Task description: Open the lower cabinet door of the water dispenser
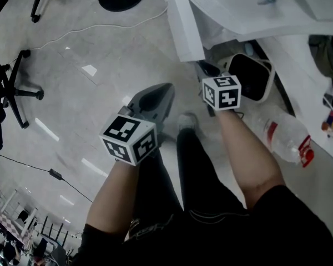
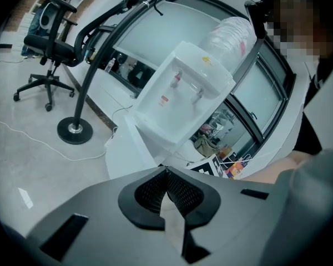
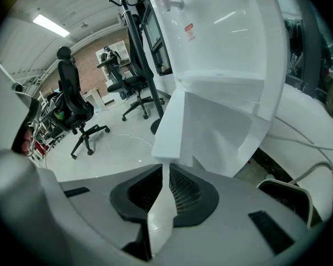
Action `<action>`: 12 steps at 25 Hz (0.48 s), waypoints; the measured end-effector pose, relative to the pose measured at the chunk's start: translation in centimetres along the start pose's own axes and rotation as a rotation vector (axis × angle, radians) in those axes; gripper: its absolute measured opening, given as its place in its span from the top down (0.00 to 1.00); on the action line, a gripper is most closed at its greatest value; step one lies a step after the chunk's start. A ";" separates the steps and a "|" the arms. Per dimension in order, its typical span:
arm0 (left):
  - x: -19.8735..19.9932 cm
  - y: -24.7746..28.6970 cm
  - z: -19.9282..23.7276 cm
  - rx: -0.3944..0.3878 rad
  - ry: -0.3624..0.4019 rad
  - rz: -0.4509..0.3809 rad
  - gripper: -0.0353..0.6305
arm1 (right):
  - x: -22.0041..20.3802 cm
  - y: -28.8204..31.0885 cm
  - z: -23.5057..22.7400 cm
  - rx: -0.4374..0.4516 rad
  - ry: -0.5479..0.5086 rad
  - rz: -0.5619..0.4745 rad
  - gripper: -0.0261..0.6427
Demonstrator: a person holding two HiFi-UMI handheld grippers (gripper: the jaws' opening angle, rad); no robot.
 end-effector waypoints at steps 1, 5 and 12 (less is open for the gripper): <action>0.0 -0.2 0.3 -0.005 0.005 0.007 0.95 | 0.0 0.1 0.3 -0.003 0.002 0.003 0.89; 0.0 -1.1 1.7 -0.009 0.031 0.040 0.95 | 0.1 0.6 1.6 -0.012 0.027 0.001 0.90; 0.5 -2.6 4.4 -0.018 0.017 0.061 0.95 | 0.6 1.6 3.9 -0.034 0.070 0.003 0.93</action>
Point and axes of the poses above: the fingertips, and each gripper's own axes: y forward along the fingers, z to its left, x out of its top, the point moved 10 cm from there along -y, backward along the fingers, and after that the axes turned 7 degrees about z, right-handed, at the moved point
